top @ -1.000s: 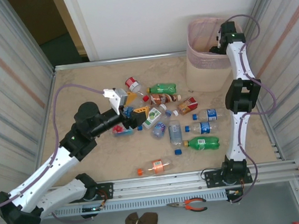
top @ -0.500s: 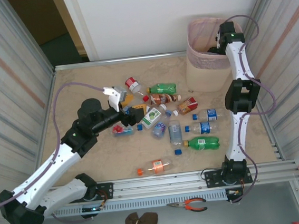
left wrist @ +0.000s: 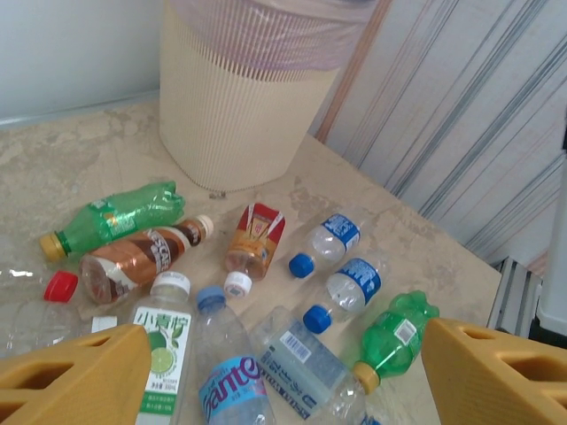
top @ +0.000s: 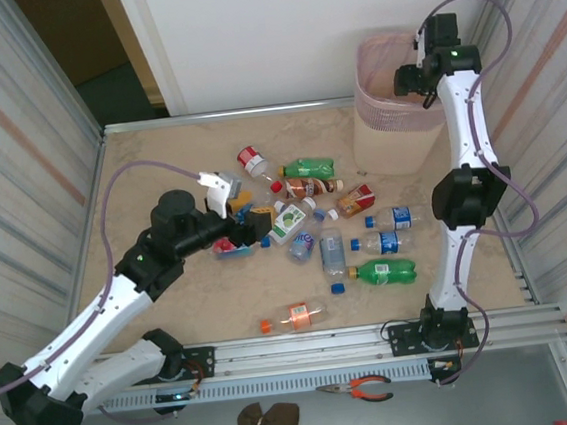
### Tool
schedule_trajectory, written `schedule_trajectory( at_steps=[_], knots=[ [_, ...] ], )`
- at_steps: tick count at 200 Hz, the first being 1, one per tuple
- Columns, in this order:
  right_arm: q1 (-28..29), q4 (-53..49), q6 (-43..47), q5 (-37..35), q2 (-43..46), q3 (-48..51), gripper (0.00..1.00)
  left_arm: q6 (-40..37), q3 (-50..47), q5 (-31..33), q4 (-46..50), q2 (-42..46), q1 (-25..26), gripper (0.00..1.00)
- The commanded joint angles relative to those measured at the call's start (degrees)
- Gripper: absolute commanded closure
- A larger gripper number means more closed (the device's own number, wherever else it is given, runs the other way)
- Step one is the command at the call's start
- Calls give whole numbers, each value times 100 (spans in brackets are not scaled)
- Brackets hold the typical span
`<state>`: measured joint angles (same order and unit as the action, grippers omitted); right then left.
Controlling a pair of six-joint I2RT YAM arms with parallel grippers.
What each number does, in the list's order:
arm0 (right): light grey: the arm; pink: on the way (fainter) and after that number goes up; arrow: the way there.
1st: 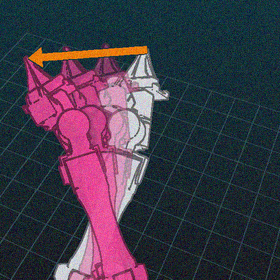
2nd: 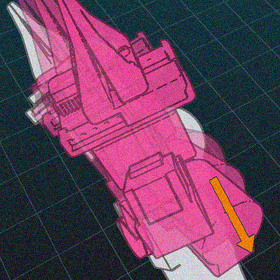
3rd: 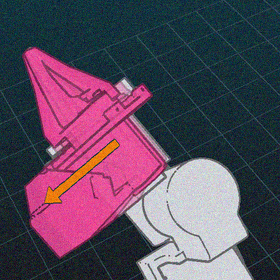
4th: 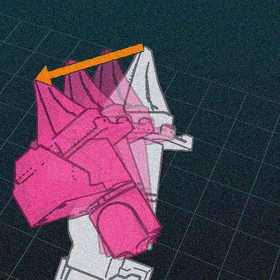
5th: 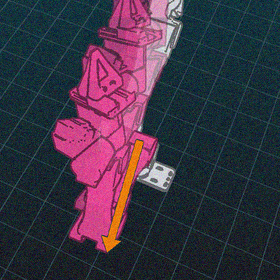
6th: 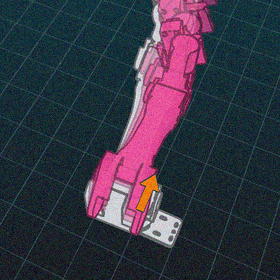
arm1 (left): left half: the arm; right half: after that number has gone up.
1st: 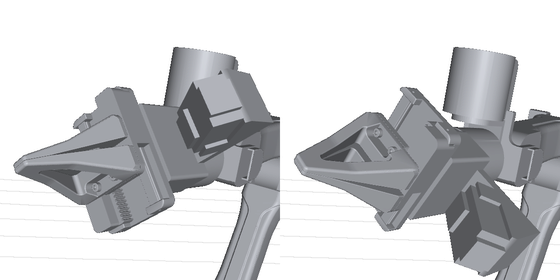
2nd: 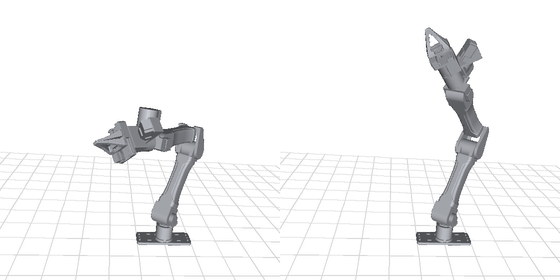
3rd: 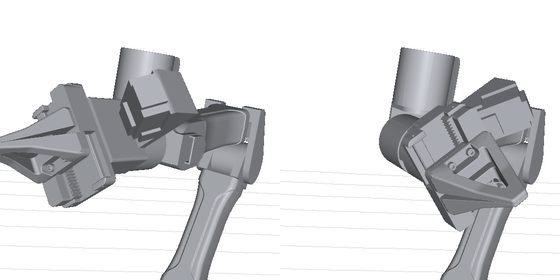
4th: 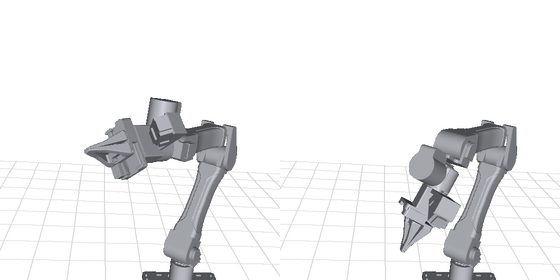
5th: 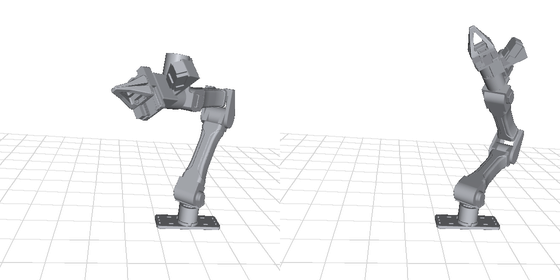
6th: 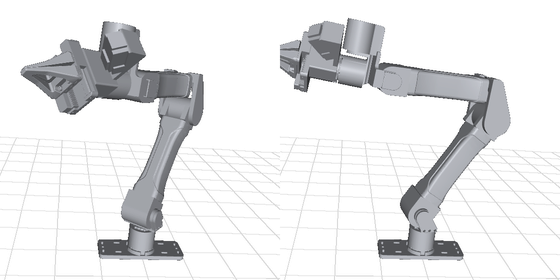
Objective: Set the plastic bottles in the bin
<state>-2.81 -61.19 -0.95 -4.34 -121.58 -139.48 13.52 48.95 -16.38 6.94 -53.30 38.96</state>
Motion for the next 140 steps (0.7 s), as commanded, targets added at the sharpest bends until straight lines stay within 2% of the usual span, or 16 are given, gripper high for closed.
schedule_trajectory(
  at_steps=[1, 74, 107, 140],
  knots=[
    [104, -105, 73, 0, 531, 171, 23, -99, 86, 45, 549, 144, -55, 20],
    [452, 478, -113, 523, 1929, 1363, 23, -310, 247, -207, 2061, 189, 76, 21],
    [481, 1256, -363, 1055, 2969, 2605, 23, -473, 475, 395, 2959, -277, 772, 20],
    [452, 1921, -571, 1245, 3896, 3879, 22, -600, 755, 804, 3742, -979, 1592, 21]
  ],
)
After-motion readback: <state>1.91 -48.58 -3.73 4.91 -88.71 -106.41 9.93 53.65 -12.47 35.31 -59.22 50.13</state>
